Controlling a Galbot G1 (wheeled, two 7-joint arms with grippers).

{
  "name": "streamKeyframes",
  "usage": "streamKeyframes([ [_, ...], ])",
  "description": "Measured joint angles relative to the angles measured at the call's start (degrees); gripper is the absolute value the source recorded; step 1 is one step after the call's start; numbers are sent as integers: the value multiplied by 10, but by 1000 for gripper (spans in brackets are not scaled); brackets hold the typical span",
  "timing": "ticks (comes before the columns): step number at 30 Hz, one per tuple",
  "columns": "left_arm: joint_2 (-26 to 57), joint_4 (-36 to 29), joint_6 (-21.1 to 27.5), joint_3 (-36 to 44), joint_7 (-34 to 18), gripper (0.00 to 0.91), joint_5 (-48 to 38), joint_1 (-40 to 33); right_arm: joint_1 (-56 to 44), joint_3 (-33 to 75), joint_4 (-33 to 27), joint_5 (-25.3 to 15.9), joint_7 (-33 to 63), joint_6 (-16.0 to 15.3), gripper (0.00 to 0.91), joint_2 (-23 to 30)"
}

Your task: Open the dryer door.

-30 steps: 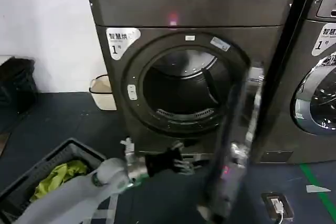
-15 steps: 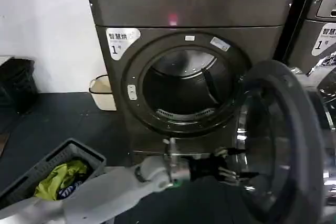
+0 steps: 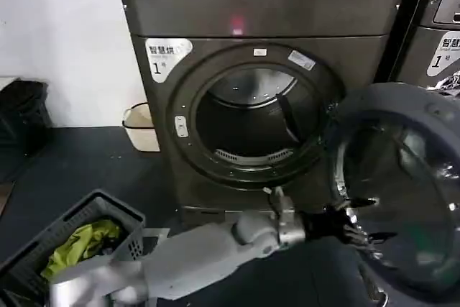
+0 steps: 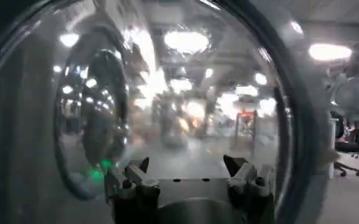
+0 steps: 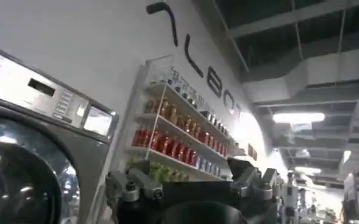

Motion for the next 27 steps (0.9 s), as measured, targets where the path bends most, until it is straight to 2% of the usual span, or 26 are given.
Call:
streamKeyframes([
  [5,-38,31,-15,1,-18,907,15,-11,-1,13,-11,-8,19,-9,907,-7],
  [13,-96,83,-29,-1,-45,907,56,-14,-6,42,-28,-26,36,-5,907,-15],
  [20,-119,127,-33,-17,-66,907,68,-23,-9,48,-29,-27,37,-3,907,-14],
  [27,-119,111,-40,-33,-102,907,78,-13,-10,46,-28,-28,36,-3,907,-13],
])
